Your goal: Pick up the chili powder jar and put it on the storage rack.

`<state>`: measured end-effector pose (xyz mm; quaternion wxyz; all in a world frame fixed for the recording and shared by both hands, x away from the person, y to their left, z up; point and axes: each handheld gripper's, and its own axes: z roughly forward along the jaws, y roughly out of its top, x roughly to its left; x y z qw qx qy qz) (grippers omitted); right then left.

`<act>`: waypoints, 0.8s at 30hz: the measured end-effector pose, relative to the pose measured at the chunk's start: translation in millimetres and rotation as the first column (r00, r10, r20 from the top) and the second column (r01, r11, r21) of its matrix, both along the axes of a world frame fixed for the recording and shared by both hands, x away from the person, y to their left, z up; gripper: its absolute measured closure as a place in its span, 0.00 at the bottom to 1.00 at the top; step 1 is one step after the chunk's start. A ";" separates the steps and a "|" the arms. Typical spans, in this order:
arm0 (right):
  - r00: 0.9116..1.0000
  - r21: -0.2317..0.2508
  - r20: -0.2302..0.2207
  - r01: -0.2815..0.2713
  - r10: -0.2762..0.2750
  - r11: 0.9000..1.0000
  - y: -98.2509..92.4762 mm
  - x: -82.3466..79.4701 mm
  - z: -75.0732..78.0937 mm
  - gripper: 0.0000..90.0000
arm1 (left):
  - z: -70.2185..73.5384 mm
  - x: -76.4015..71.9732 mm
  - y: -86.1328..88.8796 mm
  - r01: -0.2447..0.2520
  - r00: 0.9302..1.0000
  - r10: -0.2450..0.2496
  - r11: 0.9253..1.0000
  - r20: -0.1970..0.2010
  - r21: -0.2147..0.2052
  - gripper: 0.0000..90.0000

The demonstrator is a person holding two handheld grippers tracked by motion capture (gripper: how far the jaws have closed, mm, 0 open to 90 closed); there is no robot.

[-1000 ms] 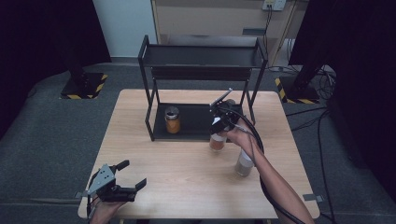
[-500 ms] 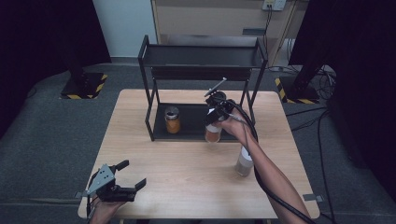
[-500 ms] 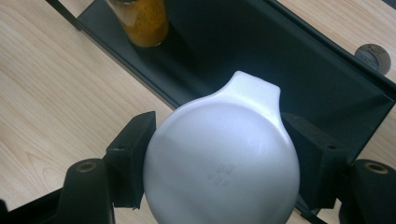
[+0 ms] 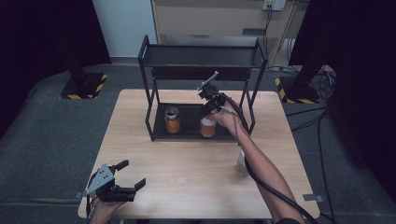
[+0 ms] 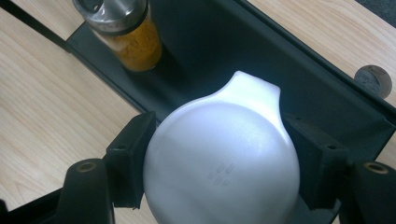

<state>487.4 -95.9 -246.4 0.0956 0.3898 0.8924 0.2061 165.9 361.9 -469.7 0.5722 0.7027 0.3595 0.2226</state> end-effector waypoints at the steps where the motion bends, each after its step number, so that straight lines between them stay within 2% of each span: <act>1: 1.000 -0.003 -0.008 0.005 -0.005 1.000 2.4 2.2 0.0 0.35 | -0.2 0.0 0.1 0.000 1.000 0.000 1.000 -0.001 -0.002 0.00; 7: 1.000 0.002 -0.011 -0.009 0.009 1.000 8.4 15.1 -6.8 0.35 | -0.4 0.1 0.3 -0.001 1.000 0.001 1.000 -0.002 -0.004 0.00; 15: 1.000 0.002 -0.007 -0.002 0.002 1.000 19.0 24.1 -9.8 0.35 | -0.9 0.8 1.0 -0.002 1.000 0.002 1.000 -0.007 -0.008 0.00; 18: 1.000 -0.002 -0.026 0.013 -0.013 1.000 25.5 29.5 -9.6 0.35 | -1.0 0.8 1.3 -0.004 1.000 0.004 1.000 -0.008 -0.009 0.00; 21: 1.000 0.009 -0.017 0.002 -0.002 1.000 28.0 32.3 -12.5 0.35 | -1.2 1.2 1.8 -0.003 1.000 0.003 1.000 -0.009 -0.011 0.00; 24: 1.000 -0.006 -0.007 -0.012 0.012 1.000 34.8 33.0 -14.7 0.35 | -1.6 1.3 2.4 -0.003 1.000 0.003 1.000 -0.009 -0.014 0.00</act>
